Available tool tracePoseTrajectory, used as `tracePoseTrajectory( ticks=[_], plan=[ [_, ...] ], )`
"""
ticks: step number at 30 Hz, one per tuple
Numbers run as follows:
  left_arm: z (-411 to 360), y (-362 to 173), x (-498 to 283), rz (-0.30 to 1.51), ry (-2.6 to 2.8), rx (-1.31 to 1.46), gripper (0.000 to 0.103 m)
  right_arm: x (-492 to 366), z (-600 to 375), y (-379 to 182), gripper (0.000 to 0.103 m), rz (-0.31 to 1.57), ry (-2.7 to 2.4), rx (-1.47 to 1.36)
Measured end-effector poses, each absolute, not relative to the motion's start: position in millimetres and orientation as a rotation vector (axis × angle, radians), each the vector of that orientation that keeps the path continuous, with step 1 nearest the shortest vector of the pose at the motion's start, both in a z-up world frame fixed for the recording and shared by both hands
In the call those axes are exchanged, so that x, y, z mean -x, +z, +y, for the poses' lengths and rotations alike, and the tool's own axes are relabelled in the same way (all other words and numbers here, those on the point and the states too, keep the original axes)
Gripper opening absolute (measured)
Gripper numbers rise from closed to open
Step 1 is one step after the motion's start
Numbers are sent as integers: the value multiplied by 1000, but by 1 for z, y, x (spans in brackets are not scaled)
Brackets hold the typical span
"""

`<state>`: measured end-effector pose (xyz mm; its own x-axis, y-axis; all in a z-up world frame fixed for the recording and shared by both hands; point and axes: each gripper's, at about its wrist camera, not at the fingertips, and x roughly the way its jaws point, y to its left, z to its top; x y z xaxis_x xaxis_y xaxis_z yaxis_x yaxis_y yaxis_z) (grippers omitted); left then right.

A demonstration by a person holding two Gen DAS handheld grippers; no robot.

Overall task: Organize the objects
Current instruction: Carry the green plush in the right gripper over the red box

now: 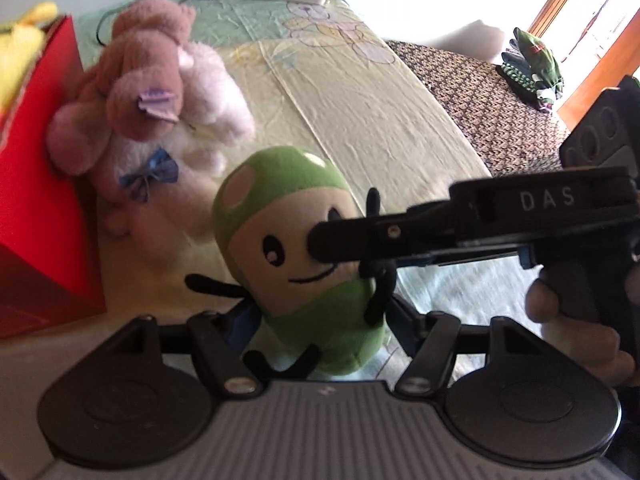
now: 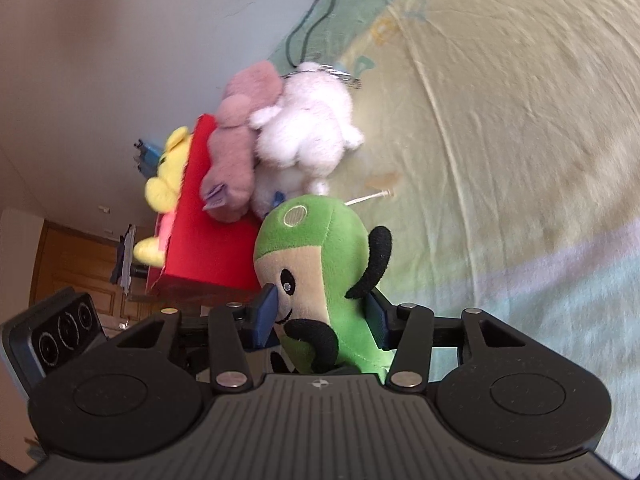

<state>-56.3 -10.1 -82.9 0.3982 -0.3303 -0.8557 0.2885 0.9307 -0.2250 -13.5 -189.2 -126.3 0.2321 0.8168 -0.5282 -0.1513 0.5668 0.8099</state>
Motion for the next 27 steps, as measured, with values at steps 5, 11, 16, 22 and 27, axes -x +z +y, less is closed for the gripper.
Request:
tracePoseTrajectory(
  ticks=[5,11,16,22,27],
  plan=[
    [-7,-66,67,1032,-372,24,68,23,-189,-114,50,1097,793,-696],
    [-5,-40,80,932,-358,-11,68,32,-188,-90,50,999,830,-694],
    [13,-10,86,833,-350,6,68,38,-180,-63,49,880,871,-683],
    [51,26,97,717,-336,37,68,39,-150,-32,49,774,920,-693],
    [99,46,107,649,-316,50,68,39,-106,-10,49,719,952,-667]
  ],
)
